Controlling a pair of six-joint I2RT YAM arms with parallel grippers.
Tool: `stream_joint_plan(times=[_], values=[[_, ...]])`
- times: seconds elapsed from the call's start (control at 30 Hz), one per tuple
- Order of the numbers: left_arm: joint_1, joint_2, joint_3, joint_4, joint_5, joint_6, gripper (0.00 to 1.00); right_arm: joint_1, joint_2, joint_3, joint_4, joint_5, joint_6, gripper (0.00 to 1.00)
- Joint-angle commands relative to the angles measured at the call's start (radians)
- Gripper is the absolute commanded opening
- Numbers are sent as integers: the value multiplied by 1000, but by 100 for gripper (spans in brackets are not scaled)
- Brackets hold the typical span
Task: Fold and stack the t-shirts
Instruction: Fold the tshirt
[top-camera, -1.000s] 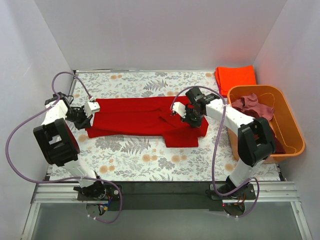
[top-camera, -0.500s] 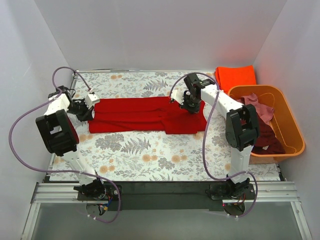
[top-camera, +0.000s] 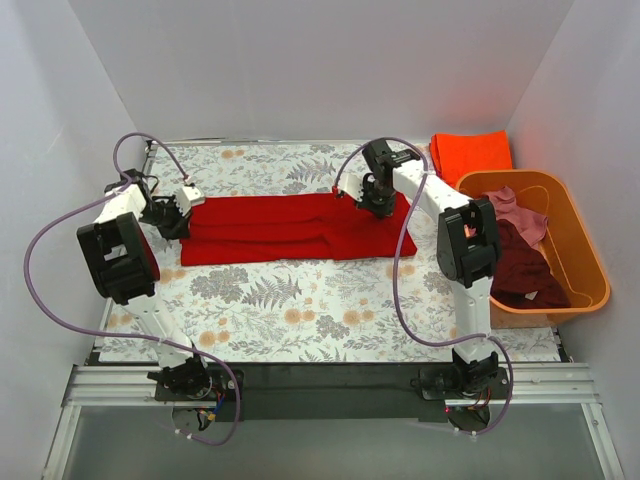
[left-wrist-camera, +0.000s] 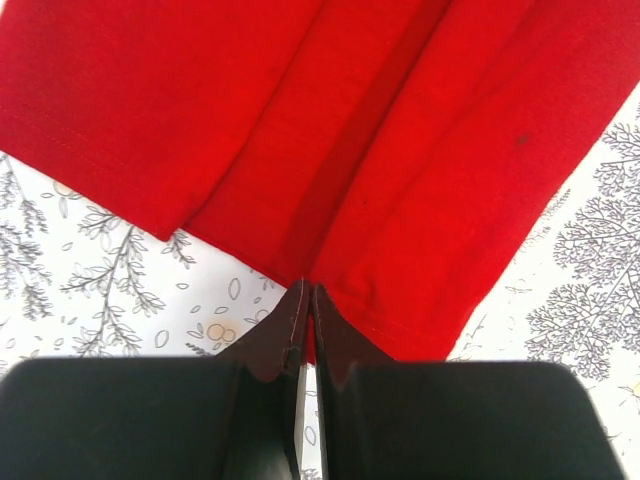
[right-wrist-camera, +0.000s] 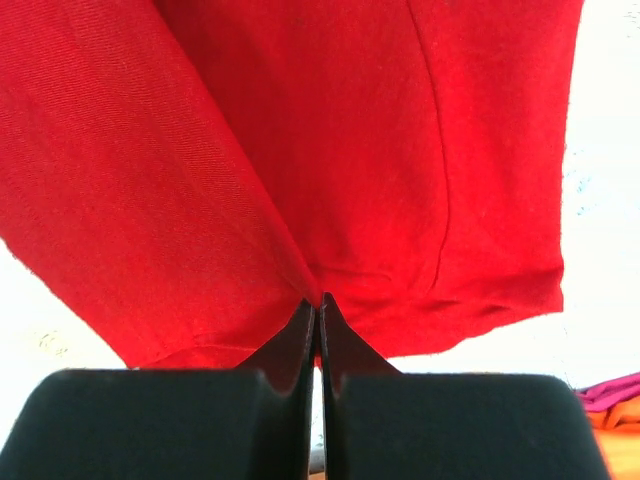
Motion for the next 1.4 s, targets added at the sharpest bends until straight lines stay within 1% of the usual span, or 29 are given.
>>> stream_joint_plan(times=[0.0,0.27,0.4,0.43,0.47,0.5,0.53,0.57,0.6,0.63,0.67,0.73,0.77,0.8,0.87,0.9,0.93,1.07,1.23,1.37], values=[[1,1,39,25,0,6,0,-4,20,54,-30,6,-66,1],[-6,27,50,48,-6,-7,0,-4,40,63,-28,12,-72,1],[-8,41,49,92,-20,-31,0,-4,54,80,-27,22,-54,1],[-9,42,49,99,-23,-65,11,-5,58,88,-30,26,-43,4],[-9,42,53,105,-22,-91,17,-7,58,102,-31,28,-31,17],[-9,41,62,108,-19,-117,21,-10,55,106,-31,25,-19,25],[-8,34,68,99,-9,-143,29,-14,45,116,-33,19,19,31],[0,28,72,91,1,-187,35,-30,37,125,-42,9,42,41],[6,7,70,77,12,-218,41,-39,29,140,-51,-21,67,45],[20,-5,69,68,41,-241,45,-59,11,143,-85,-41,122,48],[29,-16,67,57,55,-294,48,-68,0,137,-99,-60,147,50],[47,-42,61,27,81,-355,55,-91,-37,94,-120,-109,206,50],[63,-50,55,7,87,-413,62,-118,-47,77,-125,-151,271,50],[70,-58,47,4,86,-443,63,-135,-67,58,-130,-175,302,50],[99,-85,0,8,86,-503,64,-183,-86,-5,-128,-217,381,50],[107,-94,-19,25,80,-549,64,-197,-90,-24,-128,-248,400,50],[122,-105,-57,33,77,-563,64,-218,-100,-59,-128,-261,420,50],[136,-133,-118,88,38,-631,65,-240,-103,-116,-117,-287,466,50],[139,-88,-122,79,14,-668,67,-252,-83,-150,-91,-281,498,51],[138,-78,-137,123,8,-715,69,-255,-63,-162,-70,-282,514,52]])
